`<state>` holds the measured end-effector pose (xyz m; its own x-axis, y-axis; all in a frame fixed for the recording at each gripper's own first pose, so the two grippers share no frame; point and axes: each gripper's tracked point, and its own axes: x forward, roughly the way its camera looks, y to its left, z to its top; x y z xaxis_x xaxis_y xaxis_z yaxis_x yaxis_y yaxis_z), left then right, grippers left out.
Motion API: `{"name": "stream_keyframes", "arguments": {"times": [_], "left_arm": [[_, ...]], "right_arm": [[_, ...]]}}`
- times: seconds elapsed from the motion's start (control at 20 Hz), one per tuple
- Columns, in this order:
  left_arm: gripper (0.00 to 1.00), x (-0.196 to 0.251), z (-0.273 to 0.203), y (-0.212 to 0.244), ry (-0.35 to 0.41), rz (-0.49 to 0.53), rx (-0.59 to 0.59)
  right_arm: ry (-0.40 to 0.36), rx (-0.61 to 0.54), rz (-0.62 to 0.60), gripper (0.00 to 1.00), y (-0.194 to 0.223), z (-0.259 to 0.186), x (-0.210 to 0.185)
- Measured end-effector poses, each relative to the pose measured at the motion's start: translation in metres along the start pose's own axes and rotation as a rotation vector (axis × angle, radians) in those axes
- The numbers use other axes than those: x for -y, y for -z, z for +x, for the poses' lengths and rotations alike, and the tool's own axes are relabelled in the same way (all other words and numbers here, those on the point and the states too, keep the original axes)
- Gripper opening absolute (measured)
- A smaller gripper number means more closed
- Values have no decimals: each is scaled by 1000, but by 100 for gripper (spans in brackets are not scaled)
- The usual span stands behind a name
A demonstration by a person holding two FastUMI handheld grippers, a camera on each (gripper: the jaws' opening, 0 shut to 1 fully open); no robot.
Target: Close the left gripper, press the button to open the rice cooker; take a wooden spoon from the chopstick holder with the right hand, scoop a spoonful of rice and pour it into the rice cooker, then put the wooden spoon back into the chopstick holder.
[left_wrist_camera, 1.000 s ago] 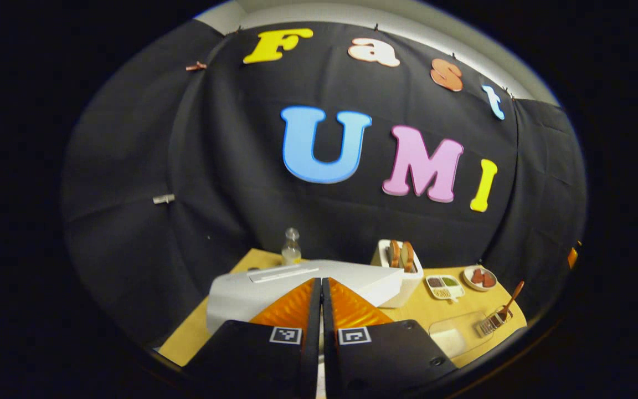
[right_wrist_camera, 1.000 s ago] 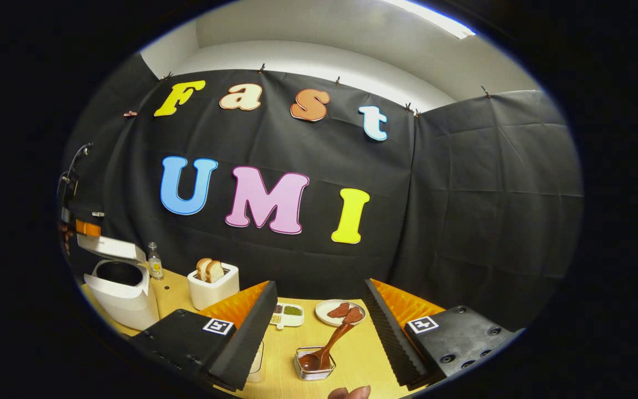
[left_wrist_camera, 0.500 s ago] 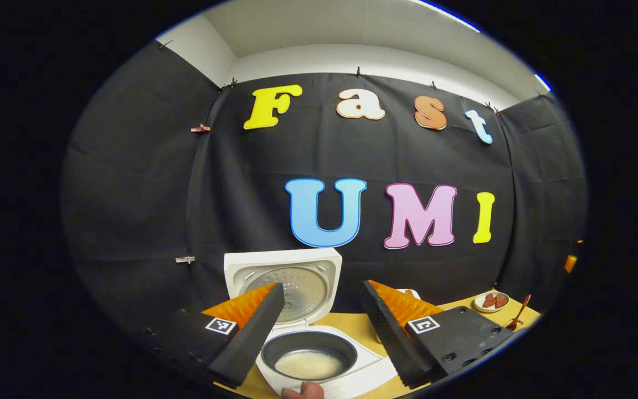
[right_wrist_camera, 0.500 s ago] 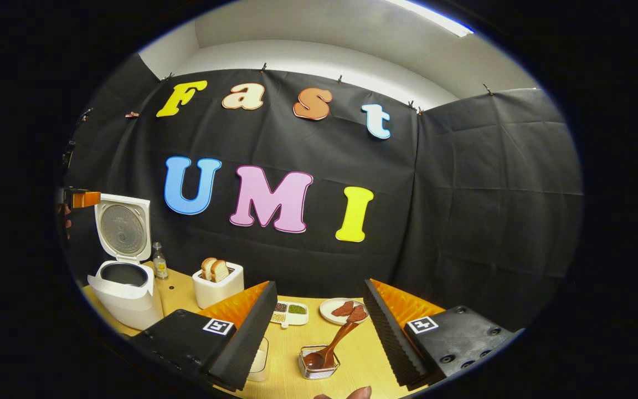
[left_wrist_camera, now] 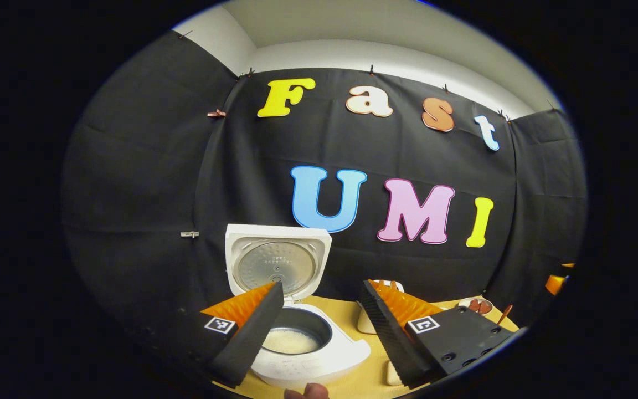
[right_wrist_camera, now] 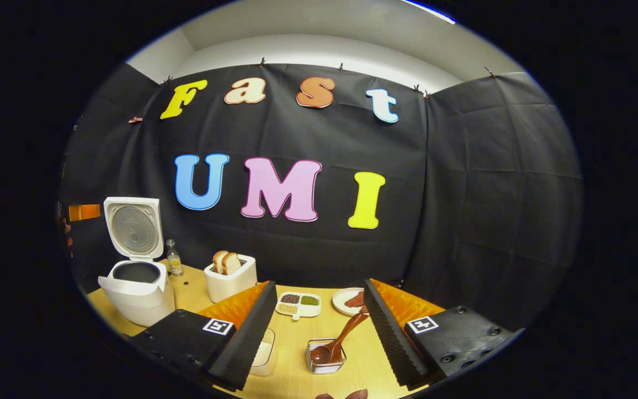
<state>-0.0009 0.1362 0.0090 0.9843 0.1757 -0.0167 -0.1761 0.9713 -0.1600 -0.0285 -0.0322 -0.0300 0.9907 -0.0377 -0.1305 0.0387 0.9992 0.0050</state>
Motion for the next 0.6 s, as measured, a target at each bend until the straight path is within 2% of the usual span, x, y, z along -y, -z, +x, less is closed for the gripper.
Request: {"name": "stream_keyframes", "arguments": {"times": [0.15,0.4,0.6], "left_arm": [[95,11,-13,8,-13,37,5],[95,45,-33,22,24,73,-6],[94,69,-45,34,36,90,-51]], "right_arm": [[-8,-45,32,98,18,8,13],[-2,-154,82,98,68,30,41],[-59,-288,139,98,124,55,50]]}}
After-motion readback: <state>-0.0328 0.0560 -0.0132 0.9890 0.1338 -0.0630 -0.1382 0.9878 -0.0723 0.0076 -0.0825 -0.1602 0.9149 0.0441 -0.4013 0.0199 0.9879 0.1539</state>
